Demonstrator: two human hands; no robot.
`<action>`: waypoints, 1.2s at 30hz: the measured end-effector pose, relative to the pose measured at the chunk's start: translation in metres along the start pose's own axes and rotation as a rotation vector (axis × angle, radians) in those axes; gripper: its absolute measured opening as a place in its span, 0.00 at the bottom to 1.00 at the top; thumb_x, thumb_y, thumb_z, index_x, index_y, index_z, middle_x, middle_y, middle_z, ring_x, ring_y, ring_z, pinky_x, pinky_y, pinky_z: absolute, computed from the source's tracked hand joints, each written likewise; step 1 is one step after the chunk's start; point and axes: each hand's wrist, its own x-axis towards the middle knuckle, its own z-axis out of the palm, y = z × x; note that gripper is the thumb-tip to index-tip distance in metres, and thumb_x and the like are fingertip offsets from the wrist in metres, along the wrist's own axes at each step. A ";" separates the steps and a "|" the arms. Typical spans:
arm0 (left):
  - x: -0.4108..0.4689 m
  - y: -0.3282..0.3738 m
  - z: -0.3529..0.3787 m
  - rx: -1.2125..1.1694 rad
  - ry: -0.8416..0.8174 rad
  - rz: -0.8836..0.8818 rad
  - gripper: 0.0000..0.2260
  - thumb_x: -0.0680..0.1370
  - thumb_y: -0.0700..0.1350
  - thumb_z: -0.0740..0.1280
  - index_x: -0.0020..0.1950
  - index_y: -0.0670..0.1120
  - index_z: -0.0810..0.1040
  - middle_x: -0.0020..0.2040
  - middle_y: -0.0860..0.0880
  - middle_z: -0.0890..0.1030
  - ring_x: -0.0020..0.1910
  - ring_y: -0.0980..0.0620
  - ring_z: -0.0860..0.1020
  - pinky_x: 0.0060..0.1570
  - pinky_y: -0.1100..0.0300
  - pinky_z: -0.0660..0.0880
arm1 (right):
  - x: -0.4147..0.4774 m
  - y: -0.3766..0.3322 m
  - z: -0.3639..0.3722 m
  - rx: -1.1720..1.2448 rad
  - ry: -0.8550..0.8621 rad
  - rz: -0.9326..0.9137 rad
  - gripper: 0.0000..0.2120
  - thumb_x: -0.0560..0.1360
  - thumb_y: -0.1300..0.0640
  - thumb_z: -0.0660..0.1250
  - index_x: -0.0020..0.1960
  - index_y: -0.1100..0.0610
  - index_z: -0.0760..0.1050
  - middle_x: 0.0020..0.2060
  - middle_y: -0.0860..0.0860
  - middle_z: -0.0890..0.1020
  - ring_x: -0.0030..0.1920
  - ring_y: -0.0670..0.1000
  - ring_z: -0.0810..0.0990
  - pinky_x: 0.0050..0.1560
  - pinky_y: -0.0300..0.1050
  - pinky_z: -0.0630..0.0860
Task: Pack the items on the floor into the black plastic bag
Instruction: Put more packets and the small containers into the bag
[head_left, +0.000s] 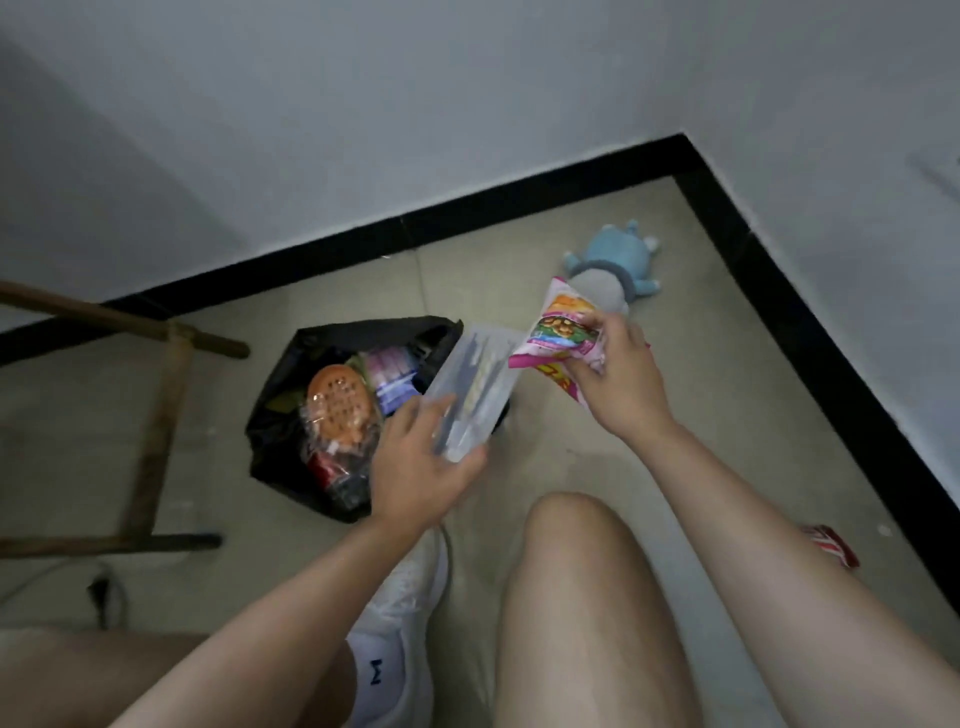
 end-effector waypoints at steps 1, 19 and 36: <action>-0.003 -0.004 -0.016 0.006 0.049 -0.042 0.28 0.66 0.62 0.70 0.64 0.53 0.77 0.60 0.50 0.77 0.60 0.49 0.76 0.59 0.57 0.73 | 0.003 -0.018 0.007 0.036 0.001 -0.047 0.24 0.73 0.56 0.72 0.66 0.55 0.70 0.62 0.56 0.75 0.62 0.59 0.73 0.59 0.48 0.70; -0.022 -0.154 -0.069 0.036 -0.036 -0.419 0.32 0.65 0.59 0.72 0.67 0.48 0.74 0.60 0.44 0.76 0.57 0.42 0.76 0.50 0.54 0.73 | -0.063 -0.133 0.166 0.089 -0.247 -0.269 0.25 0.77 0.50 0.69 0.71 0.48 0.65 0.70 0.49 0.66 0.71 0.52 0.66 0.67 0.52 0.72; 0.081 -0.192 -0.047 -0.130 -0.433 -0.266 0.30 0.81 0.60 0.55 0.80 0.55 0.50 0.80 0.44 0.48 0.77 0.39 0.54 0.74 0.42 0.59 | -0.037 -0.140 0.202 -0.483 -0.257 -0.018 0.27 0.81 0.46 0.60 0.78 0.47 0.59 0.75 0.56 0.59 0.75 0.59 0.56 0.70 0.55 0.66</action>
